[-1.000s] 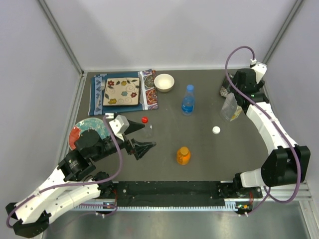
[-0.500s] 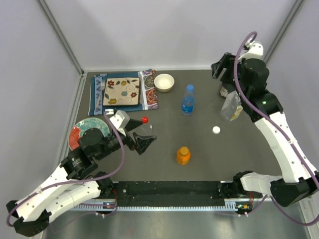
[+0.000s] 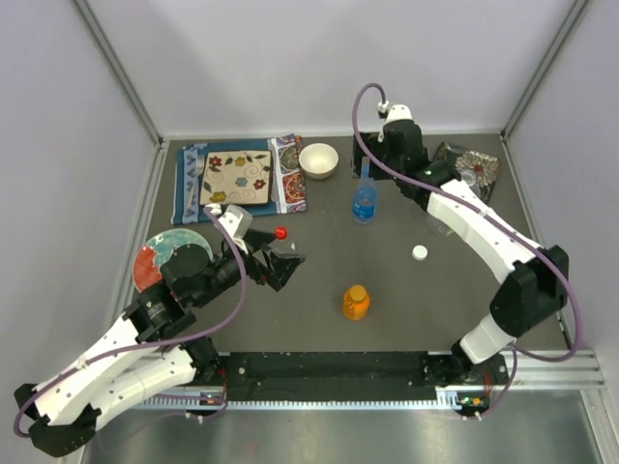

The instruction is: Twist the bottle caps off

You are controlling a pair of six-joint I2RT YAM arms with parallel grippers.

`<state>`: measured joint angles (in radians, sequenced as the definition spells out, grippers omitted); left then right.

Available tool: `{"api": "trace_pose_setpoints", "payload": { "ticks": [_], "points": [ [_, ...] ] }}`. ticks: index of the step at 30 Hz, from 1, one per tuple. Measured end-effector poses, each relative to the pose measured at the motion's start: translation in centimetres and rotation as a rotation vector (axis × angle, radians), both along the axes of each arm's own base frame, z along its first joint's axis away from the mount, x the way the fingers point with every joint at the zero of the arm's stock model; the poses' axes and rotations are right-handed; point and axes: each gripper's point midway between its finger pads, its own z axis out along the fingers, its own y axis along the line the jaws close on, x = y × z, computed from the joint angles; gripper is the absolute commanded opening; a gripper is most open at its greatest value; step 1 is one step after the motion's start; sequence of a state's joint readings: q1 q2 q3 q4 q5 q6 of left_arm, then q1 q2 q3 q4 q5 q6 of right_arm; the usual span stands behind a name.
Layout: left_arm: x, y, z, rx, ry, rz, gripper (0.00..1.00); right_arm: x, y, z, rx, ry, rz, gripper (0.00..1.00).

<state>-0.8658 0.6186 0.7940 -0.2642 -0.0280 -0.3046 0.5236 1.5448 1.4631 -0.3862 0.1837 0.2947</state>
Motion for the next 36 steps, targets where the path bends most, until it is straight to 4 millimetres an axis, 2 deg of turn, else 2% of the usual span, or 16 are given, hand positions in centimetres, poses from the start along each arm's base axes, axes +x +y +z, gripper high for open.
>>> {"api": "trace_pose_setpoints", "payload": {
  "ticks": [7,13,17,18,20,26,30,33,36],
  "points": [
    [-0.1,0.5,-0.2,0.009,0.006,0.015,0.98,2.8,0.1,-2.3,-0.066,0.021,-0.056,0.89],
    [-0.2,0.8,-0.3,0.01,0.005,0.019,0.98,3.6,0.1,-3.8,-0.089,0.039,-0.078,0.82],
    [-0.3,0.9,-0.2,0.007,0.002,0.019,0.98,3.6,0.1,-3.9,-0.09,0.039,-0.078,0.75],
    [-0.3,0.9,-0.2,0.007,0.003,0.019,0.98,3.6,0.2,-3.9,-0.089,0.037,-0.079,0.69],
    [-0.3,0.9,-0.3,0.009,0.004,0.019,0.98,3.6,0.3,-4.2,-0.092,0.04,-0.077,0.64],
    [-0.2,0.8,-1.1,0.022,0.016,0.017,0.98,2.7,0.1,-6.6,-0.119,0.085,-0.071,0.6],
    [-0.3,0.7,-1.1,0.021,0.016,0.014,0.98,2.2,-0.1,-7.9,-0.131,0.11,-0.074,0.44],
    [-0.3,0.7,-1.1,0.022,0.016,0.014,0.98,2.0,-0.2,-7.6,-0.127,0.099,-0.078,0.38],
    [-0.3,0.7,-1.1,0.022,0.016,0.015,0.98,1.1,0.1,-6.2,-0.12,0.078,-0.068,0.37]
  ]
}}
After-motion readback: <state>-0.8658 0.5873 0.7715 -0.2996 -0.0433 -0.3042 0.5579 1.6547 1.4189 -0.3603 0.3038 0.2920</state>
